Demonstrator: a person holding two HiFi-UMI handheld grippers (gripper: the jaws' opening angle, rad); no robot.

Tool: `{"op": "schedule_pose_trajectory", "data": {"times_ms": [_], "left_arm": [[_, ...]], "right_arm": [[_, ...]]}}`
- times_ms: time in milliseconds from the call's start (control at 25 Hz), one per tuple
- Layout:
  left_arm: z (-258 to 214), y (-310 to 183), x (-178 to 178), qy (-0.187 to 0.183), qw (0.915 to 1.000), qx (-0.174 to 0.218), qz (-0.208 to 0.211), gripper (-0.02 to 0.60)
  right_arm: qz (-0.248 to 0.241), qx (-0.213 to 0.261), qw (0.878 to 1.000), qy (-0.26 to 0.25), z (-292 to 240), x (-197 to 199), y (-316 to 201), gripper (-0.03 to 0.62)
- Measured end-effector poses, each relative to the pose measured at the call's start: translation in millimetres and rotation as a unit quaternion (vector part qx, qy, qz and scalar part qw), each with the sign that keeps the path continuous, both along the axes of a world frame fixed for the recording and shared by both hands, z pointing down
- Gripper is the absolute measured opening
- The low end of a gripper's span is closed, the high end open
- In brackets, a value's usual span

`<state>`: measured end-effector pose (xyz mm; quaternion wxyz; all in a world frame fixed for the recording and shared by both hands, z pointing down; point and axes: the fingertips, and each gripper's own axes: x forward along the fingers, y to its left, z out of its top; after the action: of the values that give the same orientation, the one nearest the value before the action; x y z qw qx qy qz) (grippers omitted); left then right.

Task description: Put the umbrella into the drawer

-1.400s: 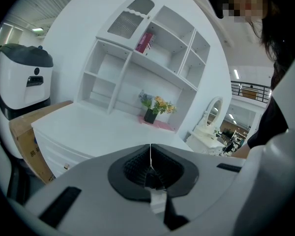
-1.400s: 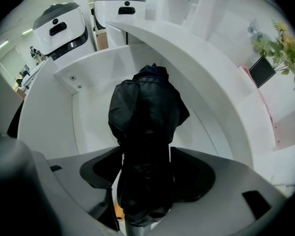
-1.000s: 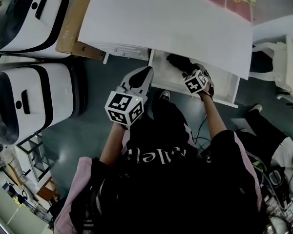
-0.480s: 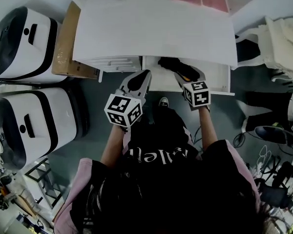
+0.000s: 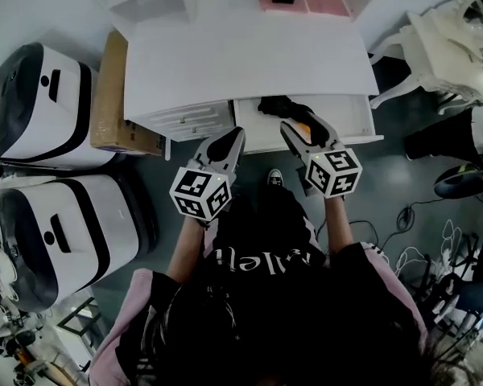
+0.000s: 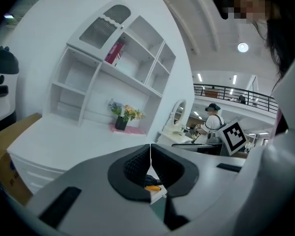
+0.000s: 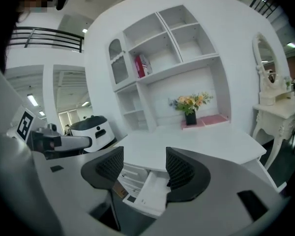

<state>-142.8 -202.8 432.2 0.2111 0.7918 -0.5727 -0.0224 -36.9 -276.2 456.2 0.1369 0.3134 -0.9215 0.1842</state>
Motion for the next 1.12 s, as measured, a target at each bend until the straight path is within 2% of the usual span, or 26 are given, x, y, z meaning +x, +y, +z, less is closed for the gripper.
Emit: {"op": "schedule_pose_trajectory", "data": {"times_ms": [440,760,800,840,880,1120], "left_arm": [[2,63,-6,0.016,0.9988,-0.004,0.047,0.017],[4,81,3,0.031,0.9976,-0.008,0.062,0.017],[3,82,7,0.031,0.9975,-0.006,0.063,0.017],[1,83,10,0.032,0.9975,-0.004,0.063,0.017],[0,85,12,0.033,0.9975,-0.003,0.062,0.017],[-3,96,18,0.038,0.9987,0.003,0.034,0.017]], "right_arm": [[0.016,0.001,1.000,-0.017,-18,-17,97,0.290],[-0.003,-0.002,1.000,-0.008,-24,-23,142,0.282],[0.002,0.002,1.000,-0.007,-25,-19,142,0.256],[0.009,0.006,1.000,-0.005,-25,-15,142,0.174],[0.015,0.008,1.000,-0.005,-26,-12,142,0.122],[0.000,0.011,1.000,-0.009,-31,-2,154,0.087]]}}
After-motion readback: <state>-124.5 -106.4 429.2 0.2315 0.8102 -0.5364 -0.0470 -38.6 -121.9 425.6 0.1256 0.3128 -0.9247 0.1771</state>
